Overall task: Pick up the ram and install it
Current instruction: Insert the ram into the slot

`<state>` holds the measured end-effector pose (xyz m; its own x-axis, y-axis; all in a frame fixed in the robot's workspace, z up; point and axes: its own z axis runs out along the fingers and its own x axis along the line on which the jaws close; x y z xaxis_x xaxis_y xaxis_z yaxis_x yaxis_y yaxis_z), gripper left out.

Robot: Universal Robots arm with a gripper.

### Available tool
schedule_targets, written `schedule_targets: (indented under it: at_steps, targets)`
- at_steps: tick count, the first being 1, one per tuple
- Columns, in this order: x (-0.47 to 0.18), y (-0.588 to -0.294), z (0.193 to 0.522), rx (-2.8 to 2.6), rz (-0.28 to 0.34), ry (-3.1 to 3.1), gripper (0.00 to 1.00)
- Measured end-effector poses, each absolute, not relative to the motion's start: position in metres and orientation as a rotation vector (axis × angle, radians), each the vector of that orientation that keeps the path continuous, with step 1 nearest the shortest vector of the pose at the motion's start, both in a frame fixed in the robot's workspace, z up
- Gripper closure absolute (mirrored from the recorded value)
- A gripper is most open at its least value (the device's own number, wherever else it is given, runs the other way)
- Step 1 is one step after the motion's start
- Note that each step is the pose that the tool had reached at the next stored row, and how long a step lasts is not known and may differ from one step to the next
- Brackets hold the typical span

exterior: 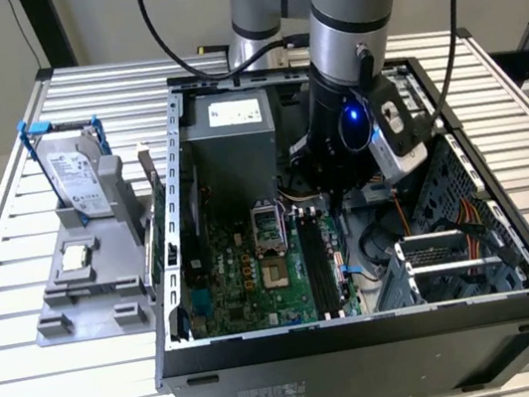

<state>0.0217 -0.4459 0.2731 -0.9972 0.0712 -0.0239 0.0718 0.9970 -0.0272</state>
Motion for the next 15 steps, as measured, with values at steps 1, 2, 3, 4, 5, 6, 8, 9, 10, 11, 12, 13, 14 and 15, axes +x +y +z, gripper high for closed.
schedule_targets:
  at_steps: [1,2,3,4,5,6,8,9,10,11,12,13,14,15]
  targets:
    - [0.022,-0.446,0.272,0.112,-0.044,3.116,1.0]
    - [0.022,-0.447,0.271,0.111,-0.044,3.116,1.0]
    - [0.022,-0.447,0.27,0.111,-0.044,3.116,1.0]
    - [0.022,-0.447,0.27,0.111,-0.044,3.116,1.0]
    - [0.022,-0.448,0.269,0.111,-0.044,3.116,1.0]
    - [0.022,-0.448,0.268,0.111,-0.044,3.116,1.0]
    - [0.021,-0.448,0.266,0.11,-0.044,3.116,1.0]
    - [0.021,-0.448,0.265,0.109,-0.044,3.116,1.0]
    - [0.021,-0.448,0.264,0.109,-0.044,3.116,1.0]
    - [0.021,-0.448,0.264,0.108,-0.044,3.116,1.0]
    - [0.021,-0.449,0.263,0.107,-0.044,3.117,1.0]
    - [0.021,-0.449,0.262,0.106,-0.044,3.117,1.0]
    - [0.021,-0.449,0.261,0.106,-0.044,3.116,1.0]
    - [0.021,-0.449,0.26,0.106,-0.044,3.117,1.0]
